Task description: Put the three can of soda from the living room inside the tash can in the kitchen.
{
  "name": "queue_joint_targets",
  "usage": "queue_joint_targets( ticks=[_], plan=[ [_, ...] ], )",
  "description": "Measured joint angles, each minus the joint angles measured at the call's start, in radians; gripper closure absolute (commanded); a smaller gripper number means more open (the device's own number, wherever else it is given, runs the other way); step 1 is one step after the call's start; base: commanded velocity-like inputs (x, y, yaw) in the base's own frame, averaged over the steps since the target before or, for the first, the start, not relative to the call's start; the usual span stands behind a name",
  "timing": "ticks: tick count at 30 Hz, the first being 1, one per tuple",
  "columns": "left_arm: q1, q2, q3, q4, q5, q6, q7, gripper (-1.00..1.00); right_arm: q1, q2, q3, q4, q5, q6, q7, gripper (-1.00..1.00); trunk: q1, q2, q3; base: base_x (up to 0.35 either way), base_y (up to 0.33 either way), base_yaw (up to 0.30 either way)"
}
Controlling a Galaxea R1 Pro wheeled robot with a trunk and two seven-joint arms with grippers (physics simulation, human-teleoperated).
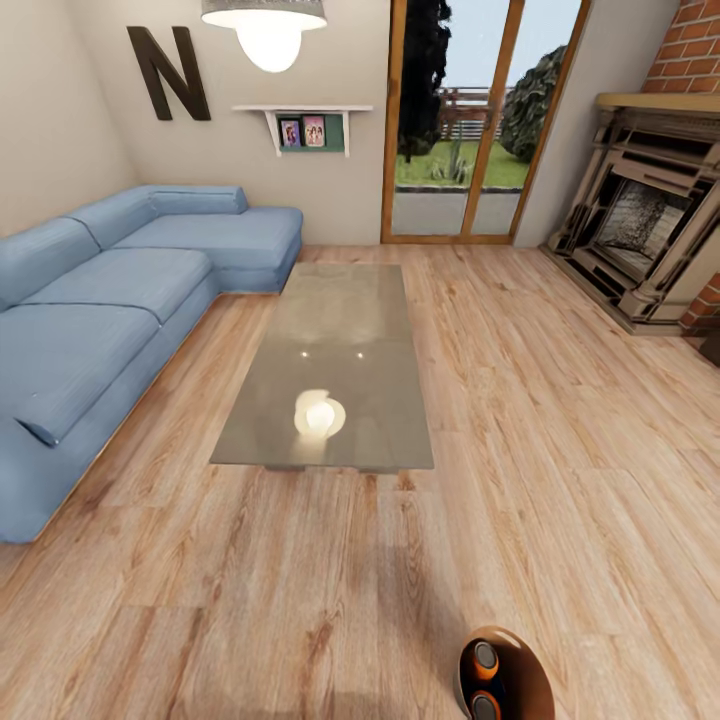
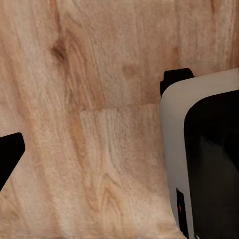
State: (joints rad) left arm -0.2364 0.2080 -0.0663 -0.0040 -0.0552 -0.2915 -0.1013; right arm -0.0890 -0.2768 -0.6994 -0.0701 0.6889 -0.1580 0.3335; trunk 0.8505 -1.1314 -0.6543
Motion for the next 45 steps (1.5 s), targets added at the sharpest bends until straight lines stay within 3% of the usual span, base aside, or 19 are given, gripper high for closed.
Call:
queue_joint_targets(
  ticks=[6, 14, 31, 40, 45],
  plan=[
    [0.008, 0.002, 0.0, 0.002, 0.001, 0.036, 0.001, -1.0, 0.0, 0.032, -0.031, 0.015, 0.0, 0.004, -0.018, -1.0, -0.023, 0.042, 0.019, 0.0, 0.0, 0.0],
    [0.042, 0.002, 0.0, 0.013, 0.001, 0.047, 0.001, -1.0, 0.0, 0.064, -0.052, 0.02, 0.001, 0.006, -0.123, -1.0, -0.054, 0.098, 0.044, 0.0, 0.0, 0.0],
    [0.167, -0.001, 0.0, 0.015, 0.006, 0.042, -0.012, -1.0, 0.0, 0.073, -0.057, 0.022, 0.0, 0.004, -0.157, -1.0, -0.119, 0.217, 0.097, 0.0, 0.0, 0.0],
    [0.177, -0.008, 0.002, 0.007, 0.008, 0.031, -0.007, -1.0, 0.0, 0.078, -0.062, 0.03, 0.0, 0.001, -0.16, -1.0, -0.153, 0.28, 0.125, 0.0, 0.0, 0.0],
    [0.174, -0.012, 0.004, 0.003, 0.01, 0.023, 0.0, -1.0, 0.0, 0.083, -0.063, 0.037, 0.0, 0.001, -0.162, -1.0, -0.153, 0.28, 0.125, 0.0, 0.0, 0.0]
  ],
)
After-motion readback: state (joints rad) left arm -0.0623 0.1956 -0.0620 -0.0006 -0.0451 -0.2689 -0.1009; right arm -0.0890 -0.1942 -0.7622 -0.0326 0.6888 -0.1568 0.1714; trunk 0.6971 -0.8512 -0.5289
